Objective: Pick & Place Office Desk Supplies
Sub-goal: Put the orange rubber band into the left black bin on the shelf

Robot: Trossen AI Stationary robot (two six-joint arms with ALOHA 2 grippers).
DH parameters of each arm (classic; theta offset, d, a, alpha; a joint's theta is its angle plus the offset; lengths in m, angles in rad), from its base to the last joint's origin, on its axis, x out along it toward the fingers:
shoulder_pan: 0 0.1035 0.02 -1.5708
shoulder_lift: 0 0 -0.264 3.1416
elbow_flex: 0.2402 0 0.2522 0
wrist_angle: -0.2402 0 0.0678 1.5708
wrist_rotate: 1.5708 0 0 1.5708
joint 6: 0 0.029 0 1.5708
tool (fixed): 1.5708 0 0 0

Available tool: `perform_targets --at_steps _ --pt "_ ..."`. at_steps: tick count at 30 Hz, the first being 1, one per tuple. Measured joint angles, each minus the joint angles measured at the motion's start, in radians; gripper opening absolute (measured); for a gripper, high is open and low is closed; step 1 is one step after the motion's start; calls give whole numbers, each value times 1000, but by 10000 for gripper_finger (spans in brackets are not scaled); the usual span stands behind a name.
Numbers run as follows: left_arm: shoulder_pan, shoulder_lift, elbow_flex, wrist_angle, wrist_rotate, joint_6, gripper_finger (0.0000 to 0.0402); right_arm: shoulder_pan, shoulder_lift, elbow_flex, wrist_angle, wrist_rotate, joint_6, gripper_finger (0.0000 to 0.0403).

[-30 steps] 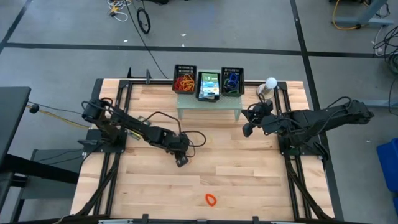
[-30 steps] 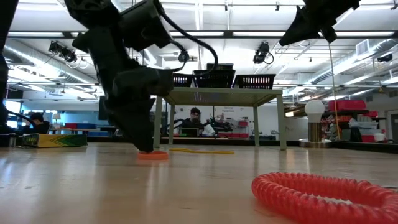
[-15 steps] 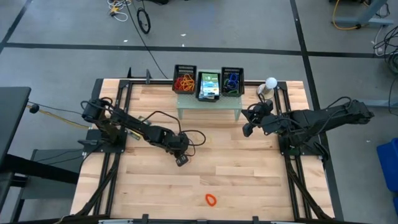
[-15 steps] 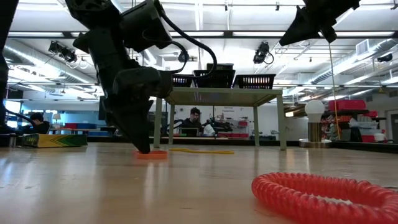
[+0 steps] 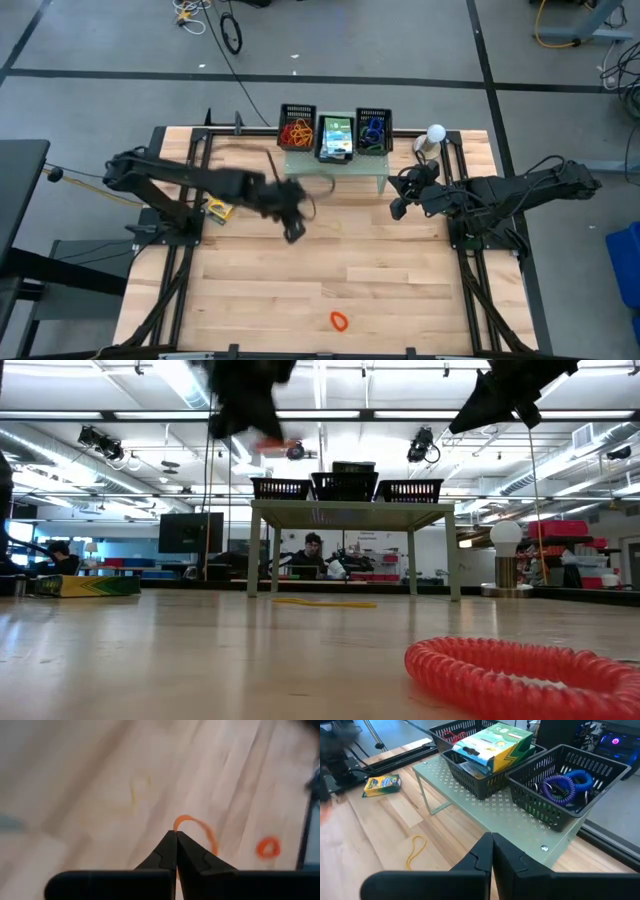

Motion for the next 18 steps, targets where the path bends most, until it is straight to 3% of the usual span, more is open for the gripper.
perform_targets --at_steps 6,10,15,18 --pt "125 -33 261 -147 -131 162 4 0 0 0 0 0 1 11" --pt "259 -33 375 -159 -198 307 4 0 0 0 0 0 8 11" --pt "454 -31 428 -134 -194 473 4 0 0 0 5 1 9 11" --pt "572 -18 427 -124 -130 521 4 0 0 0 20 2 11 11"
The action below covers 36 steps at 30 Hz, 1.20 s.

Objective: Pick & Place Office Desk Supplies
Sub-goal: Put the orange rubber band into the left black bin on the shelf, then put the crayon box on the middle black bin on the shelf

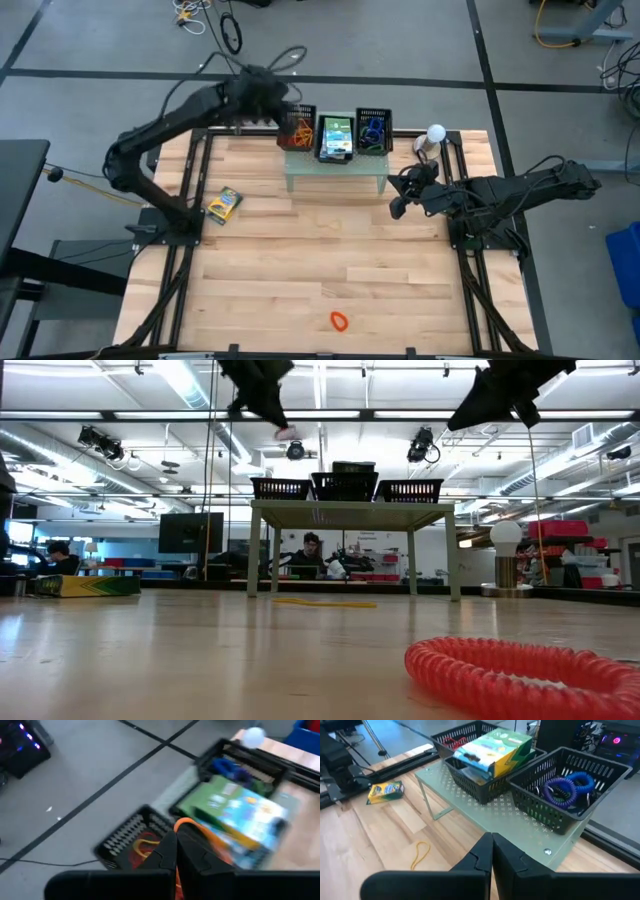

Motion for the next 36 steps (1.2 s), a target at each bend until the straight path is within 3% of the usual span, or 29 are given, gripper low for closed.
perform_targets --at_steps 5,12,20,28,32,36 --pt "135 66 0 9 115 39 4 -1 0 0 43 28 -14 11" --pt "192 180 -2 25 202 94 14 -2 0 0 58 43 -22 11" --pt "187 199 -2 22 205 113 98 -2 0 0 58 43 -27 11" --pt "180 137 -2 -60 203 109 173 -2 0 0 58 42 -30 11" --pt "140 69 -2 -232 175 61 162 -2 0 0 58 41 -30 11" --pt "41 34 -2 -386 45 -37 112 -2 0 0 58 41 -52 11"
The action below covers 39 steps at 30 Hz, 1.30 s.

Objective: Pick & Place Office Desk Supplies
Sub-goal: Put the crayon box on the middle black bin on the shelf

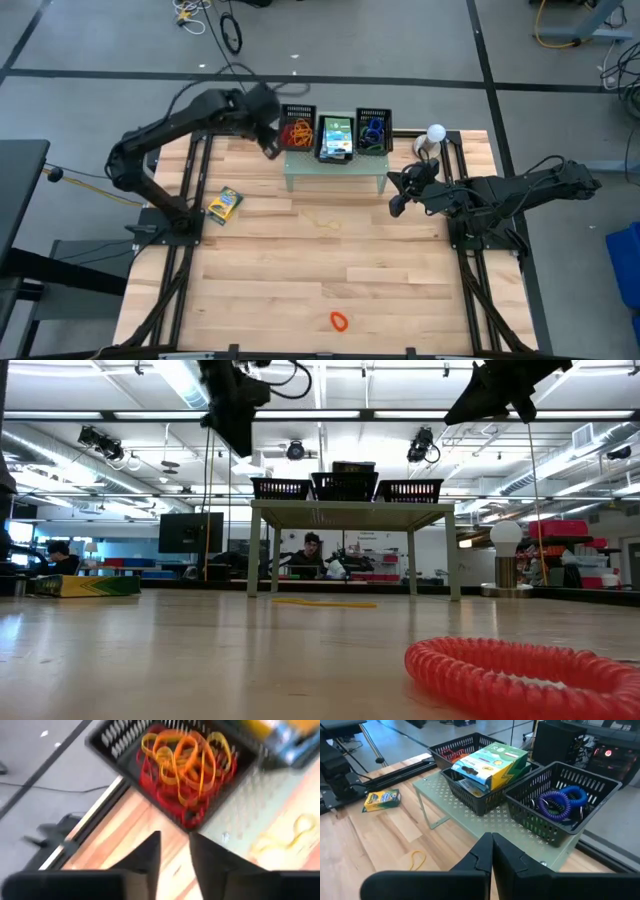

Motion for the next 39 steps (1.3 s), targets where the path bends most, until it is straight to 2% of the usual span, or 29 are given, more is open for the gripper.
perform_targets --at_steps 3,7,13,18,26,30,34,39 --pt "-97 -38 -40 -47 -68 -84 67 0 0 0 0 0 -26 11" --pt "-225 -116 -218 -16 -42 -225 12 0 0 0 -2 0 -45 11" --pt "-356 -285 -576 69 70 -506 7 0 0 0 -2 0 -49 11" --pt "-425 -368 -766 77 54 -707 28 -6 0 0 -2 0 -57 11" --pt "-422 -326 -941 127 -41 -856 123 -42 0 0 7 0 -53 11" --pt "-412 -298 -993 166 -60 -894 156 -47 0 0 24 0 -54 11" --pt "-401 -272 -1031 188 -77 -915 156 -46 0 0 30 0 -54 11" --pt "-384 -254 -1087 244 -50 -905 115 -46 0 0 31 0 -57 11"
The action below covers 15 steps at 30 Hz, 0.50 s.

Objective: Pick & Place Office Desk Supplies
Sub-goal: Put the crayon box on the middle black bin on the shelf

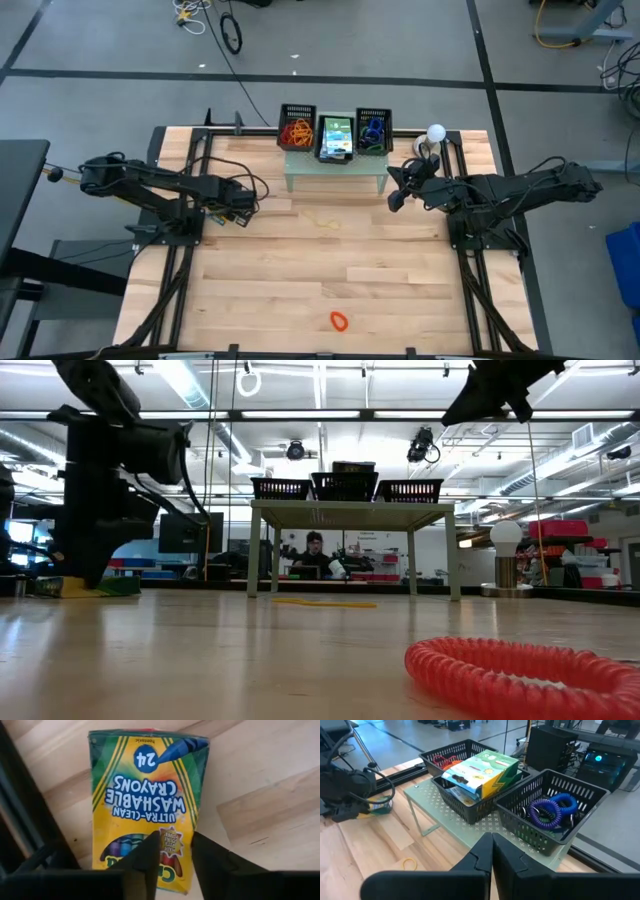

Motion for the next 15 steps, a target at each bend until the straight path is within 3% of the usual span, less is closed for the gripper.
perform_targets --at_steps 9,15 --pt "2 -13 -14 30 35 50 16 0 0 0 5 0 0 11" --pt "-37 -104 117 32 88 153 5 0 0 0 4 0 4 11"
